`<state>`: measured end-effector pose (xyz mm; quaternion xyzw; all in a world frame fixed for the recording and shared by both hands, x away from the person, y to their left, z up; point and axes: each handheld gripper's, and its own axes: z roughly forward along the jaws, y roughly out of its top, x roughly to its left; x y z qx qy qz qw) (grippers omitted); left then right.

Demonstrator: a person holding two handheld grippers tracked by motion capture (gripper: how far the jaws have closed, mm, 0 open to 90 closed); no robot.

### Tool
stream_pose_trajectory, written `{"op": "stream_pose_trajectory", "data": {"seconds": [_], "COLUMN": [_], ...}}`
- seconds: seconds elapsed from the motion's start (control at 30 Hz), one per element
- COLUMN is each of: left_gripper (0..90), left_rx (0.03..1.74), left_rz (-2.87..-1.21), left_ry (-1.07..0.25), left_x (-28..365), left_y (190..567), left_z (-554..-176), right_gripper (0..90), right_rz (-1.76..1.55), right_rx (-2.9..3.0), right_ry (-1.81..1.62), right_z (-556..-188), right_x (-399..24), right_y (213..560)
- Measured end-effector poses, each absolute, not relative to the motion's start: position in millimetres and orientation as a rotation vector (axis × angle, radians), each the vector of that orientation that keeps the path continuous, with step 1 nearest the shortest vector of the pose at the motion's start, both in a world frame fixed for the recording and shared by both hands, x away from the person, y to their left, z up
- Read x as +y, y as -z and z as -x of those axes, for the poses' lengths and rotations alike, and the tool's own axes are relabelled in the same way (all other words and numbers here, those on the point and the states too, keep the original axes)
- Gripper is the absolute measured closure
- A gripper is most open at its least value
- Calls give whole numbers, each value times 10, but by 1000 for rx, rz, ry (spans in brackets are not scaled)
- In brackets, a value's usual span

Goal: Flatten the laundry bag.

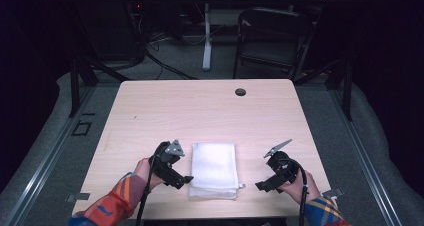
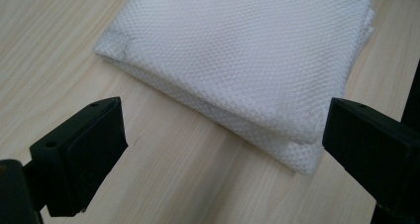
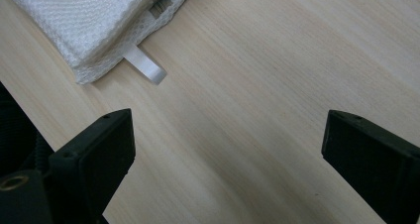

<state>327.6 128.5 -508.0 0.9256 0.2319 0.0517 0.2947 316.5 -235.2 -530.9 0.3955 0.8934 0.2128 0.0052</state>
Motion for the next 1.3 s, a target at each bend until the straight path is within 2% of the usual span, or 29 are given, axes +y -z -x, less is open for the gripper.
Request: {"op": "stream_pose_trajectory", "data": {"seconds": [0.13, 0.5, 0.67, 0.93, 1.3], "left_gripper": [0, 10, 75, 129, 222], "left_rx": [599, 494, 430, 385, 349], "left_rz": [-2475, -2519, -2559, -2611, -2697], "left_ry": [-115, -102, -86, -95, -173], "left_x": [1200, 977, 872, 748, 615], "left_y": [5104, 5143, 5192, 5294, 5439], "left_z": [-3269, -3216, -3182, -3152, -3114], "right_gripper": [56, 100, 118, 138, 140], "right_rz": [-1262, -1269, -1259, -1292, -1285], "right_rx": [2787, 2770, 2783, 2770, 2782], "right_ry": [-708, -730, -702, -712, -684], "right_z": [-3160, -3142, -3143, -3138, -3136], "right_x": [-2334, -2305, -2306, -2304, -2309], "right_y": [5308, 5329, 5321, 5333, 5343]}}
